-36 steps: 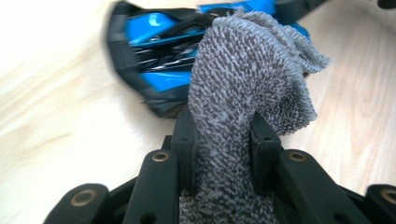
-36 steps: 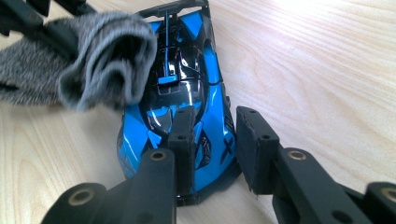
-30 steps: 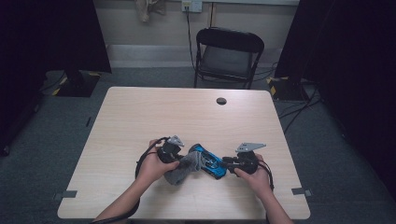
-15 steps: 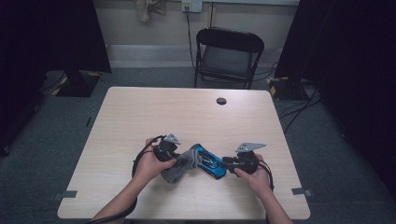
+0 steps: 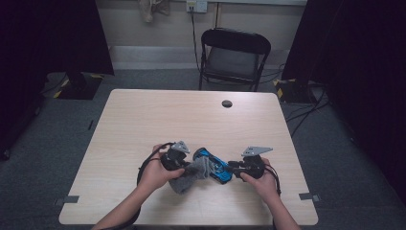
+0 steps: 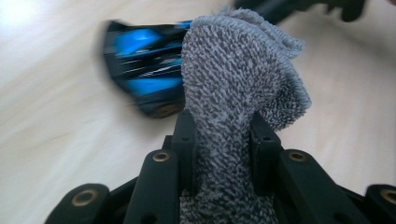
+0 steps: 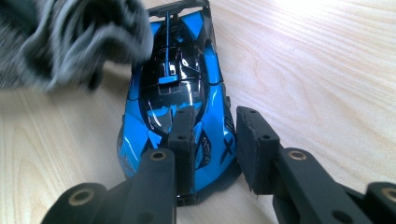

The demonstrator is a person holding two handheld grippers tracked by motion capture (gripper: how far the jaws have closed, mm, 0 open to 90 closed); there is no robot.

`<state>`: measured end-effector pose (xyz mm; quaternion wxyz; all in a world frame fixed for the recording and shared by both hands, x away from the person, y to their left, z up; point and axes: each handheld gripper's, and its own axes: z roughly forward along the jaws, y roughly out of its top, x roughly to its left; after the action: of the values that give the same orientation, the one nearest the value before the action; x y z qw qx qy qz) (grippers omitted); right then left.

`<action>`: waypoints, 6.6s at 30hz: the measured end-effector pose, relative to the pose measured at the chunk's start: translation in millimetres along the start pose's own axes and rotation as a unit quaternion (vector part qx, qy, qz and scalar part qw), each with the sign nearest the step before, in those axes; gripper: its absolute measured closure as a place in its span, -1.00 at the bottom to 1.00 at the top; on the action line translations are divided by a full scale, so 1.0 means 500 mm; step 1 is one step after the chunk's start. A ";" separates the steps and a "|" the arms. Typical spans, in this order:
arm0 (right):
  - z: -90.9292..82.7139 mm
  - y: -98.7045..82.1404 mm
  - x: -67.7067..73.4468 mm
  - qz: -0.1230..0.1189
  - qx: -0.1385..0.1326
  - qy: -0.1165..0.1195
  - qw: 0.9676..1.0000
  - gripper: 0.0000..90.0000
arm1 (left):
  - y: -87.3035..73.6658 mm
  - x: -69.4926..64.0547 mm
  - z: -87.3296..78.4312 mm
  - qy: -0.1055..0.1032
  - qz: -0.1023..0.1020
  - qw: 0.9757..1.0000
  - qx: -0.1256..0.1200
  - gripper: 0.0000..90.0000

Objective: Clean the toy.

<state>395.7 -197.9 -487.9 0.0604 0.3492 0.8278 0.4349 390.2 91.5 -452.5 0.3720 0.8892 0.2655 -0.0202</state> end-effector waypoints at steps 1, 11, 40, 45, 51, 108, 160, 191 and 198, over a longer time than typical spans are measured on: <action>0.000 0.000 0.000 0.000 0.000 0.000 1.000 0.54 | 0.002 -0.011 0.011 -0.008 0.007 1.000 0.002 0.55; 0.000 -0.001 0.000 0.003 0.000 0.000 1.000 0.54 | 0.018 -0.090 0.094 -0.045 0.060 0.996 0.038 0.54; 0.000 0.000 0.002 -0.001 -0.001 -0.003 1.000 0.53 | -0.044 0.073 -0.017 0.057 -0.046 0.997 0.006 0.54; 0.000 0.000 0.002 -0.001 -0.001 -0.003 1.000 0.53 | -0.052 0.080 -0.031 0.066 -0.044 0.997 0.007 0.54; 0.000 0.000 0.001 -0.001 -0.002 -0.002 1.000 0.53 | -0.074 0.094 -0.058 0.079 -0.053 0.995 0.013 0.54; 0.119 0.046 0.065 -0.091 0.040 -0.037 0.994 -0.62 | -0.129 0.094 -0.087 0.073 -0.061 0.995 0.004 0.52; 0.067 0.051 0.063 -0.087 0.032 -0.013 0.996 -0.54 | -0.062 0.024 -0.048 0.012 -0.021 1.000 0.006 0.53; -0.078 0.001 -0.058 -0.018 0.012 -0.069 0.997 -0.55 | 0.120 -0.141 0.099 -0.089 0.070 0.994 0.000 0.53; -0.088 -0.015 -0.084 -0.007 0.016 -0.085 0.996 -0.53 | 0.147 -0.166 0.158 -0.102 0.073 0.992 0.010 0.53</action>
<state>405.3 -257.3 -475.1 0.1283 0.3799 0.8291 0.3896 367.7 -42.4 -442.6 0.3891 0.9030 0.1605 -0.0863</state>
